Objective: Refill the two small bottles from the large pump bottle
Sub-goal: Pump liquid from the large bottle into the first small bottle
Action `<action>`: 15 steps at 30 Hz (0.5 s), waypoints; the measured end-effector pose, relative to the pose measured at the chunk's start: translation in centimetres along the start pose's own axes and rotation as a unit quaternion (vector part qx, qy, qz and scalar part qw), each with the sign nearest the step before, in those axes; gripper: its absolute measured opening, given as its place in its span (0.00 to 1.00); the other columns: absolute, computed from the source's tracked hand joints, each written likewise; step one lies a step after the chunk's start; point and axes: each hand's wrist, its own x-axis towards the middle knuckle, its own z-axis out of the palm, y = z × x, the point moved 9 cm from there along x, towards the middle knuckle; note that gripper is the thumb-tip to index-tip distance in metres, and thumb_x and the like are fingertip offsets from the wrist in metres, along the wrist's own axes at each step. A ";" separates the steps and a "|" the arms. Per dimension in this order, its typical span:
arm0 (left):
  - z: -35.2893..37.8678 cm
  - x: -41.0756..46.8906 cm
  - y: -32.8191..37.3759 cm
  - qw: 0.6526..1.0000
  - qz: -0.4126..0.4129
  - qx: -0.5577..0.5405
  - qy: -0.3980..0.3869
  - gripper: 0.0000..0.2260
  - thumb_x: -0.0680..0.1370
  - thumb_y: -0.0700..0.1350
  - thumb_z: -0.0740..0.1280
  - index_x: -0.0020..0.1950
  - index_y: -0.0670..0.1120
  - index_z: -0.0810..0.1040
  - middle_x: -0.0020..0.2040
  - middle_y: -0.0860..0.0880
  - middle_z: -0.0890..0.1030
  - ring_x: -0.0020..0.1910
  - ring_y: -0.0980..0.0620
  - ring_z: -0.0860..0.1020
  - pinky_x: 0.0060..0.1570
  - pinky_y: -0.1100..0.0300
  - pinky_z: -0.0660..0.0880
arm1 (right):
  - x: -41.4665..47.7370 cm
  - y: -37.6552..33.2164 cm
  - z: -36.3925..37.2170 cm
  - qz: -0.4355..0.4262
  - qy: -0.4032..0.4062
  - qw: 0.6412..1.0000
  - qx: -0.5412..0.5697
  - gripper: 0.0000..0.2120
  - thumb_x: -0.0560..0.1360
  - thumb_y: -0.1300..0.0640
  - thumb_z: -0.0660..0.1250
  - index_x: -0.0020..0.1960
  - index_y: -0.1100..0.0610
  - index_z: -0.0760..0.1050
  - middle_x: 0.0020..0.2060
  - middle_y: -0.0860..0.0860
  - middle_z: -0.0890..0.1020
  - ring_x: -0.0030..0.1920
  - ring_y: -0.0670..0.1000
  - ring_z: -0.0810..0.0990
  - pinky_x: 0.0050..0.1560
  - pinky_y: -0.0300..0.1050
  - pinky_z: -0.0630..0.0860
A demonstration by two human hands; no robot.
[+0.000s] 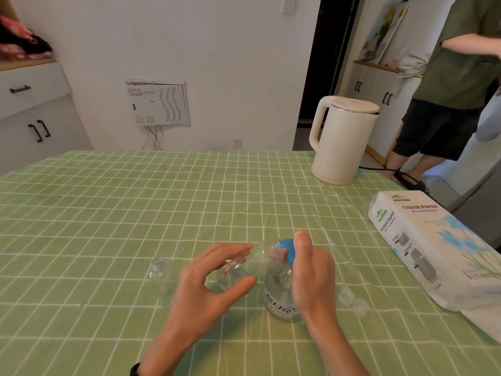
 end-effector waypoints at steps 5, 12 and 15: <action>0.2 0.0 0.2 1.000 0.003 0.009 -0.005 0.19 0.73 0.51 0.77 0.64 0.54 0.84 0.57 0.57 0.86 0.57 0.52 0.85 0.57 0.58 0.80 | 0.3 0.5 0.1 0.012 -0.011 1.000 0.008 0.35 0.76 0.34 0.49 0.29 0.58 0.79 0.26 0.49 0.82 0.29 0.51 0.78 0.36 0.54 0.75; 0.1 0.0 0.0 1.000 0.000 0.005 0.000 0.20 0.73 0.51 0.77 0.64 0.55 0.84 0.57 0.56 0.86 0.57 0.51 0.85 0.58 0.55 0.81 | 0.2 0.9 0.2 0.023 -0.014 1.000 0.004 0.34 0.76 0.35 0.50 0.29 0.59 0.77 0.26 0.55 0.81 0.30 0.54 0.78 0.40 0.57 0.78; 0.0 0.0 -0.1 1.000 0.000 -0.002 0.007 0.19 0.72 0.51 0.77 0.64 0.55 0.84 0.57 0.54 0.86 0.57 0.50 0.85 0.57 0.54 0.81 | 0.3 1.1 0.0 0.029 -0.004 1.000 0.003 0.36 0.76 0.30 0.47 0.29 0.52 0.81 0.29 0.45 0.85 0.33 0.50 0.83 0.44 0.53 0.79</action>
